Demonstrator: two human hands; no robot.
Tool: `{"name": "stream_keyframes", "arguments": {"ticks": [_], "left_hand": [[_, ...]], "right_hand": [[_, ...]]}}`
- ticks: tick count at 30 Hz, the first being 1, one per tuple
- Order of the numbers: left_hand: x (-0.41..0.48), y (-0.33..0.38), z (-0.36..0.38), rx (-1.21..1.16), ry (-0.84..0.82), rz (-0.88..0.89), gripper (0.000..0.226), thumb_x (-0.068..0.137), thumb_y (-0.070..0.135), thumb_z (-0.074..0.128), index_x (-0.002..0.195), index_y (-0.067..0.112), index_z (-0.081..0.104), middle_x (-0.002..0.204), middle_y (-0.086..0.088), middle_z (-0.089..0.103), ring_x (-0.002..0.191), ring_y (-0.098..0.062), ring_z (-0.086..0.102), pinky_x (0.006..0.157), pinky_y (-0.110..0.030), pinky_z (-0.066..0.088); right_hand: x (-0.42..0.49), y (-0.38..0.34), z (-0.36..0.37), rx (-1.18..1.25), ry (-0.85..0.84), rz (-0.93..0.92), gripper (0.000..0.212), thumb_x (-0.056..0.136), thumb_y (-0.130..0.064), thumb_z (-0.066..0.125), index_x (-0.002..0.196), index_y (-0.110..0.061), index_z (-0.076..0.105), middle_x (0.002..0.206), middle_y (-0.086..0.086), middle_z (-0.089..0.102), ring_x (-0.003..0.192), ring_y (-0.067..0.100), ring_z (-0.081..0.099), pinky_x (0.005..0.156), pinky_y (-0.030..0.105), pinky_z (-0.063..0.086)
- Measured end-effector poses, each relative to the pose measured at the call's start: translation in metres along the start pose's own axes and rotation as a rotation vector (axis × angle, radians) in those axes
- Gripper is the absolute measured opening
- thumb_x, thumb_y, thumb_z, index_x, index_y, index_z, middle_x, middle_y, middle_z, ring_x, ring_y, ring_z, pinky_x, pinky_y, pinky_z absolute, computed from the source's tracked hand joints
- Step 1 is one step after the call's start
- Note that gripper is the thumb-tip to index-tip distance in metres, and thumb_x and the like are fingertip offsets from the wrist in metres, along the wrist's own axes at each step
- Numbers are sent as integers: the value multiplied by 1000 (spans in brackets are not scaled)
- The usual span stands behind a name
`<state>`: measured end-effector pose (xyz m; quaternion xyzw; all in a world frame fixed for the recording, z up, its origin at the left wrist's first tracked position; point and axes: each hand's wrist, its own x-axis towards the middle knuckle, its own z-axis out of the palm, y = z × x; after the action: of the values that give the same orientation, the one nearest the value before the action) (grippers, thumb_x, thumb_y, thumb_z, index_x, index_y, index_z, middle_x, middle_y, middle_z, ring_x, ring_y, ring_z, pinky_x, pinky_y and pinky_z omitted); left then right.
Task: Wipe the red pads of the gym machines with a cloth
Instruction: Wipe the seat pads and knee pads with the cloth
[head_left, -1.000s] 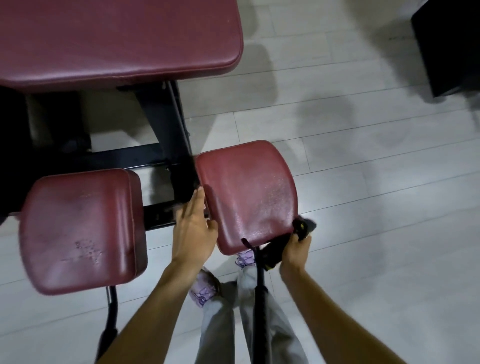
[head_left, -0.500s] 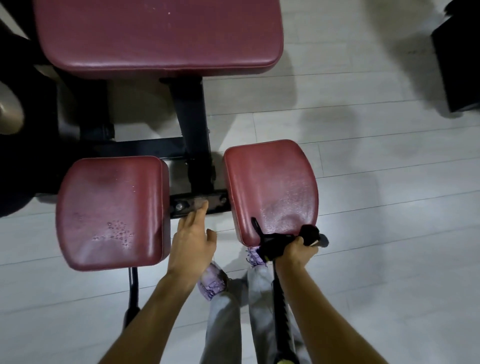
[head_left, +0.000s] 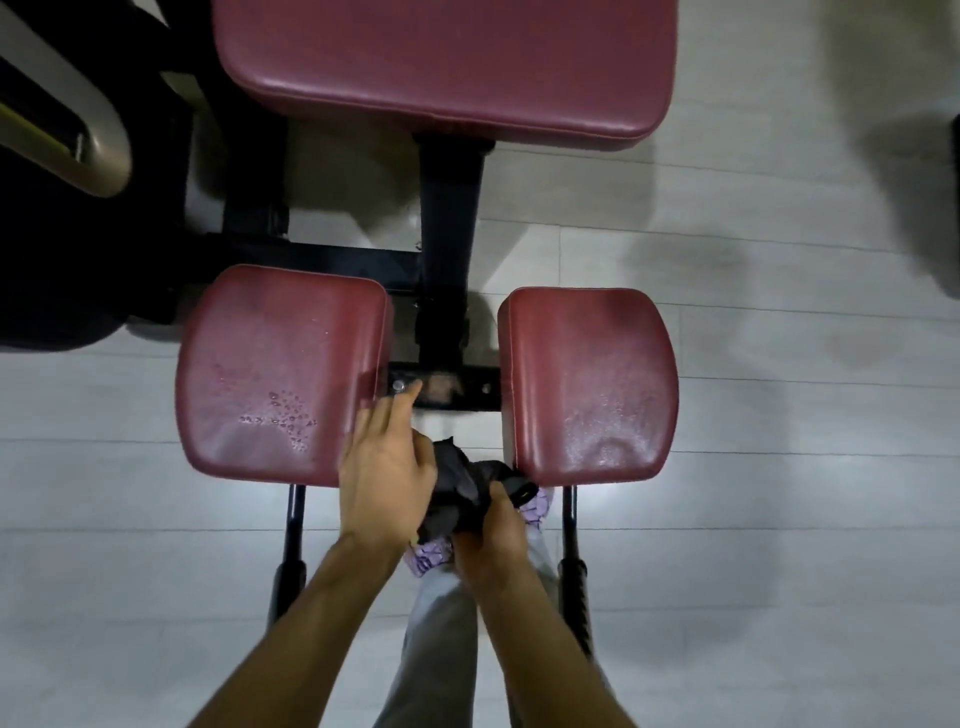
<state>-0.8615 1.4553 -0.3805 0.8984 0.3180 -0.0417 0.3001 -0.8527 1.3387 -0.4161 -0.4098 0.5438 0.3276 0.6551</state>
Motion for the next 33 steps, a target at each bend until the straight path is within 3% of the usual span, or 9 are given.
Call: {"name": "stream_keyframes", "arguments": {"ticks": [2,4,7,9,14,20,27,30,33], "left_hand": [[5,-11,-8,6,64,6,47,89,8,50,135,14,59,120,-9,67,110,-32,57,93,-50,50],[8,-22,-13,-19,89,14,43,89,5,51,130,12,62,117,-9,67,104,-31,55,88,-48,49],[5,-34,-15,-11,110,4,38,88,-4,63,124,9,65,114,-11,67,100,-31,54,85,-47,49],[2,-38,-14,-13,105,-20,37,88,-4,63,122,10,64,113,-10,66,98,-31,54,86,-48,50],[-9,-38,-9,-48,130,-85,46,81,-8,61,122,12,64,111,-9,65,97,-32,55,83,-47,50],[-20,-35,0,-41,129,-127,45,81,-6,60,122,9,65,107,-9,68,94,-32,56,81,-49,52],[-29,-20,18,14,36,-172,40,86,2,61,124,15,66,111,-4,69,100,-30,60,85,-48,54],[-28,-13,24,80,2,-172,41,85,4,62,124,16,67,115,-3,69,102,-29,59,87,-46,52],[-24,-10,30,121,-39,-204,41,88,7,60,127,16,66,122,-3,68,109,-28,59,94,-46,50]], "right_hand": [[-15,-20,-5,-226,-76,-78,26,104,-16,51,119,2,64,112,26,71,107,40,69,98,49,55],[-31,-46,-4,-584,-117,-295,14,95,-6,57,105,-4,67,95,14,72,94,32,70,84,37,58],[-51,-88,13,-998,-320,-712,39,96,7,51,101,-30,63,91,-16,69,88,3,66,78,15,51],[-45,-112,27,-1179,-514,-932,50,93,12,49,106,-34,64,103,-21,69,98,-3,65,87,19,51],[7,-138,66,-2056,-747,-1638,53,74,-1,57,122,-22,70,134,-7,64,132,18,55,119,44,35],[57,-110,10,-3149,-1247,-1302,26,84,-27,60,108,-29,70,105,-1,70,102,27,63,111,50,30],[68,-109,6,-3266,-1674,-1258,24,88,-38,55,103,-28,71,98,1,74,92,23,64,93,43,40],[70,-142,55,-3113,-1508,-1408,21,87,-33,57,105,-28,66,97,-1,73,91,23,67,94,42,44],[72,-175,109,-3122,-1009,-1591,18,94,-32,52,109,-30,62,100,-3,69,98,20,65,106,43,38]]}}
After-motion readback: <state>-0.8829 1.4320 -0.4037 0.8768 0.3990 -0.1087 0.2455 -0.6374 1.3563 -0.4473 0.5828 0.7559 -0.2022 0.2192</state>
